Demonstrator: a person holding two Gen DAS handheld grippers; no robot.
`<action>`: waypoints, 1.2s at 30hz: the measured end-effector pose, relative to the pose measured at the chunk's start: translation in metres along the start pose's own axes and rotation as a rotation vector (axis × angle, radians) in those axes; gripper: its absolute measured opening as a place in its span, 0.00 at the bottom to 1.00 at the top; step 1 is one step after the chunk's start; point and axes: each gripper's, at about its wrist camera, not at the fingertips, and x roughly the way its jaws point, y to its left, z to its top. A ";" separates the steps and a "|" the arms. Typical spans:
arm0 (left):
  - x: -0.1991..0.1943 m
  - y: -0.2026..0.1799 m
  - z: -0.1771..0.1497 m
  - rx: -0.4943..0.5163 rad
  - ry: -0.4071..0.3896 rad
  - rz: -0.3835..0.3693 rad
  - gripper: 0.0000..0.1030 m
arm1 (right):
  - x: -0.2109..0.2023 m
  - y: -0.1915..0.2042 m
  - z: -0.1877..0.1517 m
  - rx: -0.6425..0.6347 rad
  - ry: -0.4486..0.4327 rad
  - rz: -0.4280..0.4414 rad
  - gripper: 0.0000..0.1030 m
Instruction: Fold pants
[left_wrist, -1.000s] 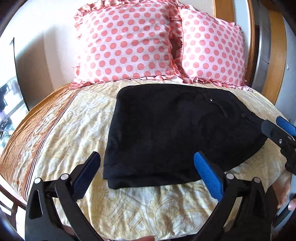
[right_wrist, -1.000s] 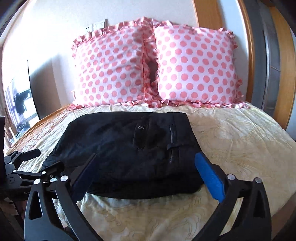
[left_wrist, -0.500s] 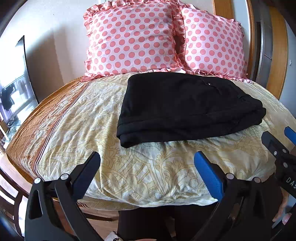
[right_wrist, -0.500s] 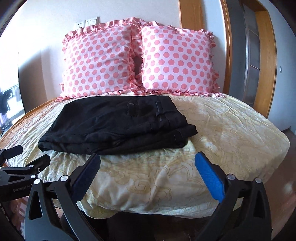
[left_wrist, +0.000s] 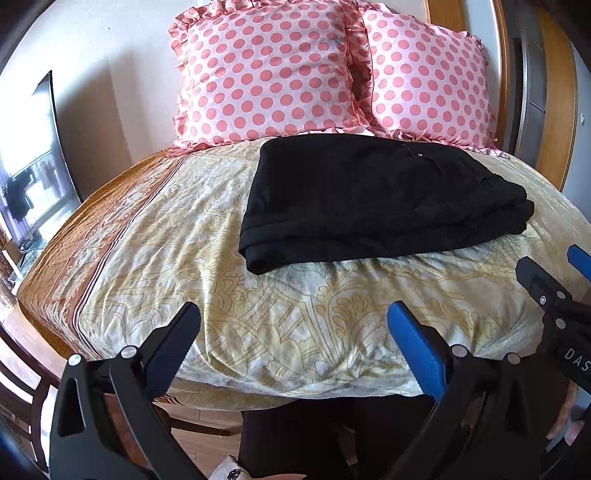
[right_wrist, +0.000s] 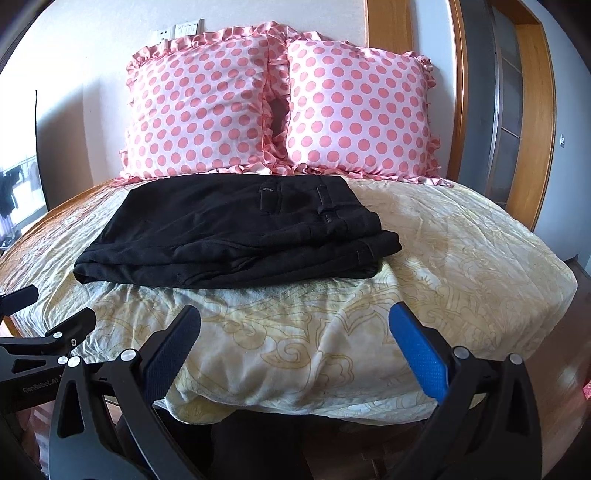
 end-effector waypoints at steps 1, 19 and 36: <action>0.000 0.000 0.000 0.001 0.000 0.004 0.98 | 0.000 0.000 0.000 -0.004 0.000 -0.003 0.99; 0.007 -0.004 -0.002 0.022 0.031 -0.013 0.98 | 0.005 -0.002 0.001 -0.004 0.017 -0.020 0.99; 0.011 -0.003 -0.003 0.018 0.045 -0.021 0.98 | 0.007 0.000 0.001 -0.007 0.020 -0.020 0.99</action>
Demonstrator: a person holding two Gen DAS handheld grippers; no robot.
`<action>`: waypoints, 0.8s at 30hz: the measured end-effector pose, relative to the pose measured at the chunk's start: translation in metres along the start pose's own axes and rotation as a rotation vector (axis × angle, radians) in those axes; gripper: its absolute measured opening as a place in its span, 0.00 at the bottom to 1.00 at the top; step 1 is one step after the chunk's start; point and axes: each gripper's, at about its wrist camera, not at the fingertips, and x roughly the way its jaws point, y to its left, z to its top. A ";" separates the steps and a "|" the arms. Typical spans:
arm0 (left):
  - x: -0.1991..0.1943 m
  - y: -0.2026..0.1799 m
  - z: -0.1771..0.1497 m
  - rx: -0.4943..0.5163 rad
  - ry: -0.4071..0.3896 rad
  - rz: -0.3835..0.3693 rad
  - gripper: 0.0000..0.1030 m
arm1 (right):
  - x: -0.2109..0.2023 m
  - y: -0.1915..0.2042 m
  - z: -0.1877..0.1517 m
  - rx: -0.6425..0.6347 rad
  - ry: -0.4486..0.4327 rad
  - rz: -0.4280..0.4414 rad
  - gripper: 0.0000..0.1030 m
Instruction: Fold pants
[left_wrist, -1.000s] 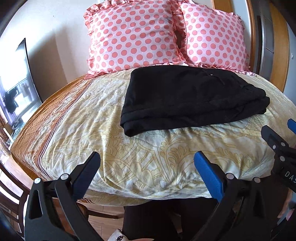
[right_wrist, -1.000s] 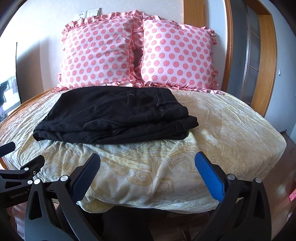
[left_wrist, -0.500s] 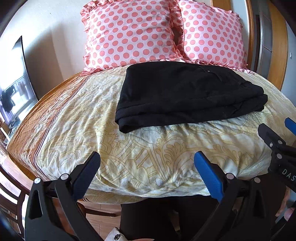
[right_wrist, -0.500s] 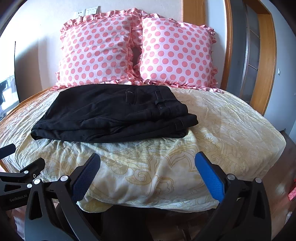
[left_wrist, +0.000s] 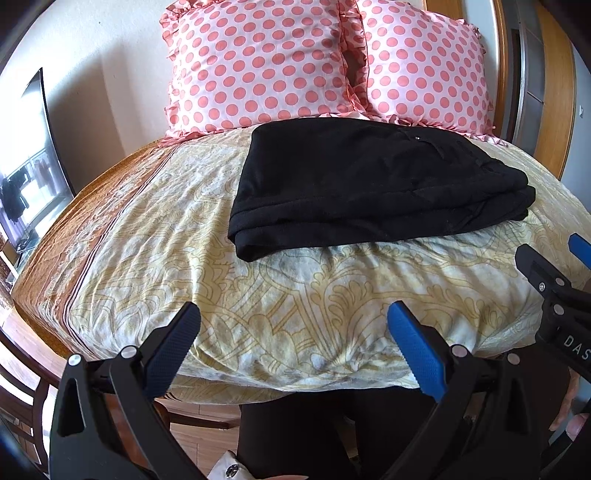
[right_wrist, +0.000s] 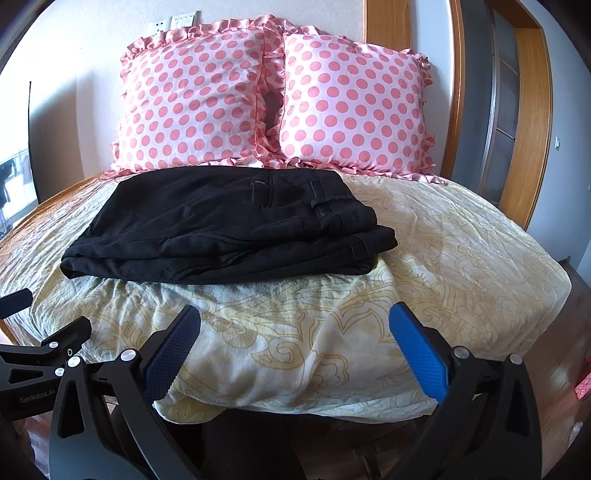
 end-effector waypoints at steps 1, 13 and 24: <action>0.000 0.000 0.000 0.000 0.000 0.000 0.98 | 0.000 0.000 0.000 0.000 0.000 -0.001 0.99; 0.004 0.001 0.001 -0.003 0.010 -0.006 0.98 | 0.000 0.000 0.001 0.000 0.001 0.000 0.99; 0.006 0.003 0.001 -0.010 0.016 -0.017 0.98 | 0.001 0.002 0.001 -0.002 0.003 -0.001 0.99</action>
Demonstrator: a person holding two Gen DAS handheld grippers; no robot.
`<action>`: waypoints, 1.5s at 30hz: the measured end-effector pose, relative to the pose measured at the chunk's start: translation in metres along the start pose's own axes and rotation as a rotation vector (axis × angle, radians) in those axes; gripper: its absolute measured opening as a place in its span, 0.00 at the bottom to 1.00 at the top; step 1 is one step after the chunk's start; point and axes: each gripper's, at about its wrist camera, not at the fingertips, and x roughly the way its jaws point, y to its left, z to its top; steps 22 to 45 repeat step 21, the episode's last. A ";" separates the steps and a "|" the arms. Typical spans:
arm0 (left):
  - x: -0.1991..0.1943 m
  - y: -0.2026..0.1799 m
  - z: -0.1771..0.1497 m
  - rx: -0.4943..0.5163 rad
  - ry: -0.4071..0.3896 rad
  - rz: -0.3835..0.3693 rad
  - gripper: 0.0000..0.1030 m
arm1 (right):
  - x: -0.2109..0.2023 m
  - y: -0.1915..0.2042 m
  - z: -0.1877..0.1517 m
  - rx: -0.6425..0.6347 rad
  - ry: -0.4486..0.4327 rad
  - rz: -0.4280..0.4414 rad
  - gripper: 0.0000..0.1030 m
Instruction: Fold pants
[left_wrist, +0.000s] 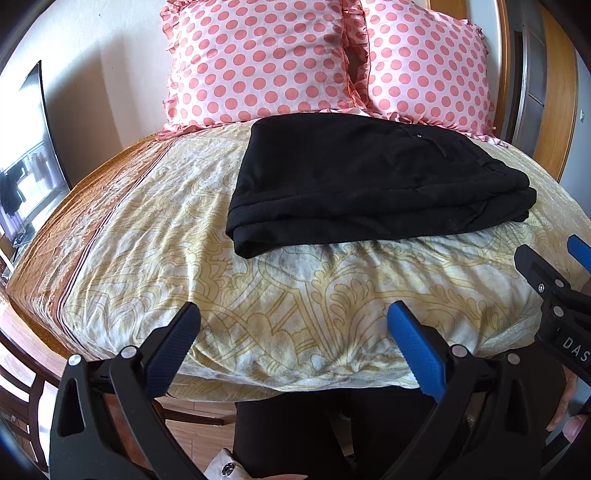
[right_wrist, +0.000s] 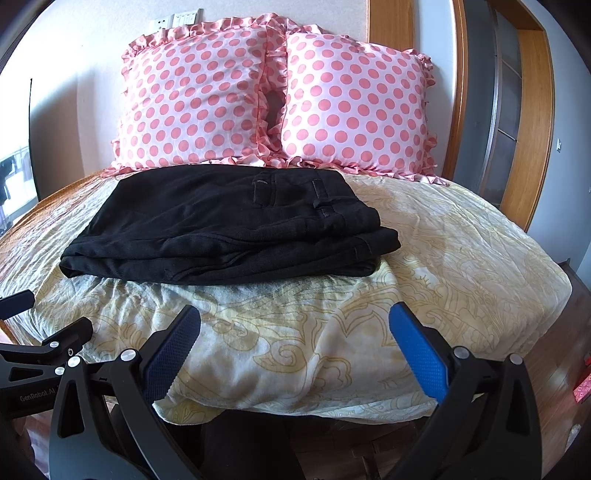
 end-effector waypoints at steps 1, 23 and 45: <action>0.000 0.000 0.000 0.000 0.000 0.000 0.98 | 0.000 0.000 0.000 0.000 0.001 0.000 0.99; 0.002 0.004 0.000 -0.019 0.006 -0.021 0.98 | 0.002 -0.001 -0.001 0.000 0.003 0.002 0.99; 0.002 0.004 0.000 -0.019 0.006 -0.021 0.98 | 0.002 -0.001 -0.001 0.000 0.003 0.002 0.99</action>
